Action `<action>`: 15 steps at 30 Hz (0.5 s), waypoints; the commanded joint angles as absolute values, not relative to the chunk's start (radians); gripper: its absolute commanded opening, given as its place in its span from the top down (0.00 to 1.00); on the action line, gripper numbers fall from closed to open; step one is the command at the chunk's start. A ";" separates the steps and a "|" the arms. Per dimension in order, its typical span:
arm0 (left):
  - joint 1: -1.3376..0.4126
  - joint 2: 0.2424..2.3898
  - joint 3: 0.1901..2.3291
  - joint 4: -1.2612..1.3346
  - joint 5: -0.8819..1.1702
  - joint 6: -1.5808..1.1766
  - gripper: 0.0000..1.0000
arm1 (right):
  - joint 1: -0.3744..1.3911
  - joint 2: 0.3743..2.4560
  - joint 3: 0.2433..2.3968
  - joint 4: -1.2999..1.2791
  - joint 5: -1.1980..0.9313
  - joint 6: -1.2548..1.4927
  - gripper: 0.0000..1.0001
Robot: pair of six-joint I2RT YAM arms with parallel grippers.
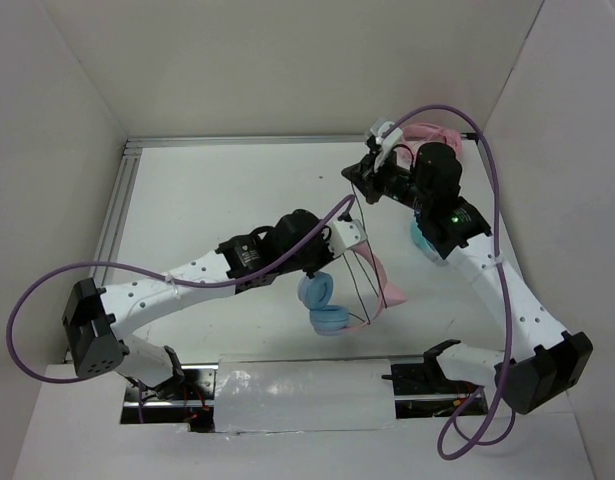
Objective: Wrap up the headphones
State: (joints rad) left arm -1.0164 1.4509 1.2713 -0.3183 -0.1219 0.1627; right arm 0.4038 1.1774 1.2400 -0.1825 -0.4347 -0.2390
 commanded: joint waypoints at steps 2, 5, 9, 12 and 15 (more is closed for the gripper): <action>-1.057 1.399 1.250 -0.252 -0.086 0.210 1.00 | 0.374 1.176 1.264 -0.106 -0.431 -0.138 1.00; -1.068 1.388 1.252 -0.245 -0.071 0.206 1.00 | 0.344 1.201 1.266 -0.110 -0.483 -0.101 1.00; -1.080 1.374 1.255 -0.238 -0.058 0.215 1.00 | 0.360 1.261 1.305 -0.188 -0.543 -0.138 1.00; -1.088 1.377 1.262 -0.230 -0.067 0.225 1.00 | 0.400 1.296 1.289 -0.213 -0.552 -0.202 1.00; -1.098 1.399 1.285 -0.247 -0.078 0.236 1.00 | 0.449 1.315 1.262 -0.230 -0.525 -0.261 1.00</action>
State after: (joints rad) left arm -1.0592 1.4143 1.2537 -0.2798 -0.1368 0.1890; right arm 0.4156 1.3121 1.2491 -0.2523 -0.5423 -0.1967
